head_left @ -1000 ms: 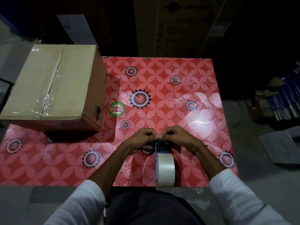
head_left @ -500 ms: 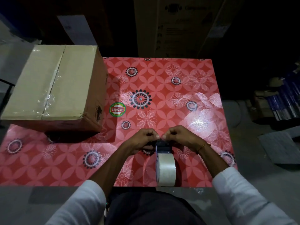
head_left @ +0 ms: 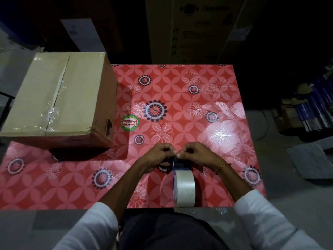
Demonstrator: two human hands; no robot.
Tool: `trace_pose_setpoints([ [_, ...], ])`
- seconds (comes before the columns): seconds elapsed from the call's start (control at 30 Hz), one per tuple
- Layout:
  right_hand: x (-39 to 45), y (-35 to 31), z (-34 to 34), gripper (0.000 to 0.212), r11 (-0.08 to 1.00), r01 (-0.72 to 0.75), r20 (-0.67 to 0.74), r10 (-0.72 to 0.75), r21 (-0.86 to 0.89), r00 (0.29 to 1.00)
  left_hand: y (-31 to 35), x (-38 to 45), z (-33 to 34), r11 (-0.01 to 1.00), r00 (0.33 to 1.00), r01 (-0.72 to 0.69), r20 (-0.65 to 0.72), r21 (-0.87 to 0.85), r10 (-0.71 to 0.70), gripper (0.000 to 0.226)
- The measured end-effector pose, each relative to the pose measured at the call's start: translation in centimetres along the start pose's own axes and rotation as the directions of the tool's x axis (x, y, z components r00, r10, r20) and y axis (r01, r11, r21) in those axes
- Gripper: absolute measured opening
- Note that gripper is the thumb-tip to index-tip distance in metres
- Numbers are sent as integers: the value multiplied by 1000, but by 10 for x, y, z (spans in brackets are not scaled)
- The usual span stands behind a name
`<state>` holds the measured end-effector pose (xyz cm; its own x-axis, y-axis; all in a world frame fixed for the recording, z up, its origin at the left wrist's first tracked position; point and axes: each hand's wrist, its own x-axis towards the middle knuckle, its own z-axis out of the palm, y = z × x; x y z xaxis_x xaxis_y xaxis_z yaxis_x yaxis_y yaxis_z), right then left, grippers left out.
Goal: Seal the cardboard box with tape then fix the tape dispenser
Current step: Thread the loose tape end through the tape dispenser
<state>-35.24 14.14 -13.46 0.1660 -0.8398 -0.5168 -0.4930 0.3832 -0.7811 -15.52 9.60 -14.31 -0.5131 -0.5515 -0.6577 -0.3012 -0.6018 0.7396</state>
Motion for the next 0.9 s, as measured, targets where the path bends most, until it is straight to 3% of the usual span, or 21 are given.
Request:
trace_pose_setpoints([
  [0.23, 2, 2, -12, 9, 993, -43, 109, 30, 112, 994, -1, -1, 1, 1000, 1000, -20, 0, 7, 20, 9],
  [0.5, 3, 6, -15, 13, 988, -34, 109, 18, 152, 994, 1, -6, 0, 999, 999, -14, 52, 29, 12, 21],
  [0.57, 3, 9, -15, 19, 984, -20, 97, 3, 176, 995, 3, -7, 2, 991, 998, -45, 49, 122, 39, 28],
  [0.67, 2, 11, -14, 23, 981, -11, 79, -4, 195, 997, 2, -5, 6, 962, 995, -98, 31, 254, 93, 14],
  [0.9, -2, 17, -7, 12, 972, -7, 31, -1, 235, 1000, -1, 0, 14, 937, 994, -105, -1, 334, 111, 13],
])
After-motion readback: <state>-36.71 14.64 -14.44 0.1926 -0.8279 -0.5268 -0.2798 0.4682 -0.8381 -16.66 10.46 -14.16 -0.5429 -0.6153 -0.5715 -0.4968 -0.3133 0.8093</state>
